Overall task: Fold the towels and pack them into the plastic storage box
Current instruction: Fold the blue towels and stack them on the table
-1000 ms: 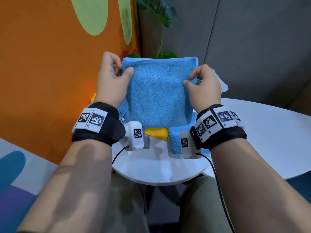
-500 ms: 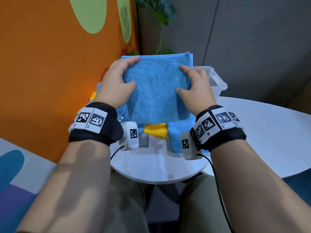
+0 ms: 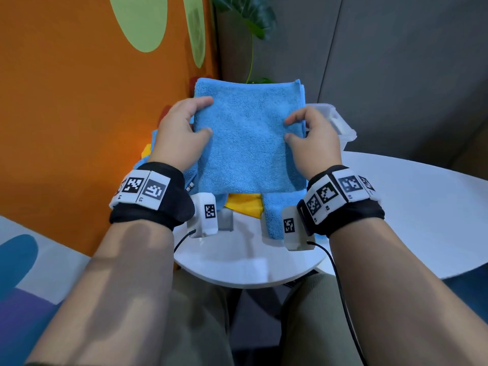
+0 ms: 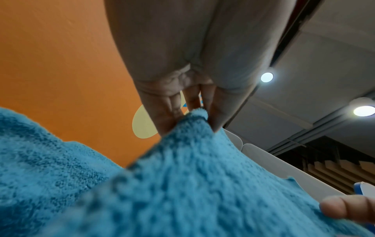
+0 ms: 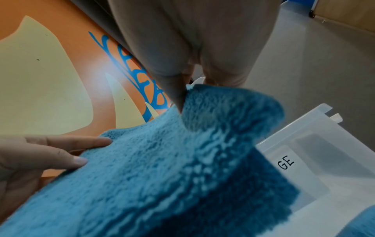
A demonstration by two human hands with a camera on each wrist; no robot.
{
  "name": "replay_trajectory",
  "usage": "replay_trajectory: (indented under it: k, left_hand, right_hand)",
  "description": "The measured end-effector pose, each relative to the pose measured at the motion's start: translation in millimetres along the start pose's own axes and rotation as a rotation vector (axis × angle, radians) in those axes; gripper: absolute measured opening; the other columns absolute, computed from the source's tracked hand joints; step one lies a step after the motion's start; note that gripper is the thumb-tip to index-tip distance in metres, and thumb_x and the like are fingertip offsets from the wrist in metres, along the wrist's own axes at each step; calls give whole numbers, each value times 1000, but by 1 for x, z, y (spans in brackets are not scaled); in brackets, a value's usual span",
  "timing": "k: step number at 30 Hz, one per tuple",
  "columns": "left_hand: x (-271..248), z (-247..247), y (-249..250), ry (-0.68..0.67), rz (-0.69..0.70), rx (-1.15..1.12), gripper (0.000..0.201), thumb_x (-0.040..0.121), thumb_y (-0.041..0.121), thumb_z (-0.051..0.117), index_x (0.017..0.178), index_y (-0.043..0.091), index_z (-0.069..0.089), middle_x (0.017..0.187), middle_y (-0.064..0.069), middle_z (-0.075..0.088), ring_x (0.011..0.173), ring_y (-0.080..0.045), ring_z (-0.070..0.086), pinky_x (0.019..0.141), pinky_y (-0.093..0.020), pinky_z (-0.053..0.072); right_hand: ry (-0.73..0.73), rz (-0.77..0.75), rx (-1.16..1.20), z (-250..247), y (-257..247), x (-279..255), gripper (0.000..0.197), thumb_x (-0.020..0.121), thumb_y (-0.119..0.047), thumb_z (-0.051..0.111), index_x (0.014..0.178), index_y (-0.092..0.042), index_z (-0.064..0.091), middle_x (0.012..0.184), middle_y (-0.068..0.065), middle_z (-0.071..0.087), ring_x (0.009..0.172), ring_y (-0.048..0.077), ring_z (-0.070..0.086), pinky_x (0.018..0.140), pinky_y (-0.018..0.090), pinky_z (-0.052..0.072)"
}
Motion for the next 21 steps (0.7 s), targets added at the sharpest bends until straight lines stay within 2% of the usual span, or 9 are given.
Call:
replay_trajectory:
  k: [3, 5, 8, 10, 11, 14, 15, 18, 21]
  left_hand:
    - [-1, 2, 2, -95, 22, 53, 68, 78, -1, 60, 139, 27, 47, 134, 11, 42, 123, -18, 53, 103, -41, 45]
    - [-2, 3, 1, -91, -18, -25, 67, 77, -3, 59, 136, 29, 49, 137, 7, 48, 117, -15, 58, 98, -40, 50]
    - [-2, 3, 3, -3, -58, -80, 44, 83, -3, 61, 120, 23, 63, 122, 5, 62, 101, -10, 64, 91, -32, 54]
    - [-1, 2, 3, 25, -49, -19, 39, 87, 1, 62, 120, 21, 65, 122, 9, 61, 95, -6, 61, 87, -18, 51]
    - [-1, 1, 4, 18, -44, -5, 41, 88, 3, 61, 124, 22, 64, 125, 10, 58, 96, -6, 61, 87, -17, 50]
    - [-2, 1, 6, -73, -12, 39, 56, 87, 2, 59, 138, 25, 51, 138, 9, 47, 116, -21, 58, 94, -37, 51]
    - [-2, 2, 7, -115, -10, 71, 63, 86, 1, 60, 142, 26, 46, 142, 8, 42, 121, -25, 54, 95, -41, 50]
    - [-5, 2, 8, -226, -38, 158, 81, 82, -2, 63, 150, 26, 30, 153, 7, 28, 131, -26, 45, 106, -42, 42]
    - [-7, 3, 8, -296, -54, 233, 87, 82, -3, 61, 153, 27, 22, 158, 10, 18, 137, -21, 37, 112, -35, 34]
  right_hand:
    - [8, -34, -56, -1, -1, 3, 25, 89, -6, 54, 92, -27, 66, 120, 2, 53, 95, 3, 45, 76, 2, 29]
    - [3, -41, -56, -2, -2, 3, 29, 91, -4, 51, 107, -22, 67, 124, 2, 48, 96, 1, 41, 78, -3, 25]
    - [-37, -56, -80, -3, -4, 1, 40, 92, -7, 53, 130, -19, 55, 131, 2, 40, 106, 0, 37, 87, -2, 19]
    - [-78, -58, -94, -3, -5, 1, 51, 90, -10, 57, 139, -19, 46, 135, 2, 36, 116, 3, 37, 92, -1, 17]
    - [-97, -51, -98, -3, -6, 1, 55, 89, -10, 59, 141, -19, 43, 136, 2, 34, 120, 5, 37, 93, 0, 17]
    - [-137, -23, -114, -5, -6, 1, 64, 88, -10, 61, 146, -19, 36, 140, 1, 31, 124, 6, 36, 92, 0, 17]
    - [-147, -15, -125, -5, -5, 2, 65, 88, -10, 61, 147, -19, 34, 141, 0, 30, 125, 7, 36, 91, 0, 16]
    - [-175, 8, -175, -7, -2, 2, 68, 89, -10, 60, 149, -20, 29, 146, 0, 28, 129, 9, 36, 92, 5, 18]
    - [-193, 24, -199, -7, 2, 1, 69, 89, -9, 59, 149, -20, 28, 148, 0, 26, 130, 11, 36, 94, 8, 21]
Point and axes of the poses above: each hand's wrist, its own x-axis towards the middle knuckle, its own z-axis out of the palm, y = z × x, the point moved 2 cm from there along x, towards the middle knuckle
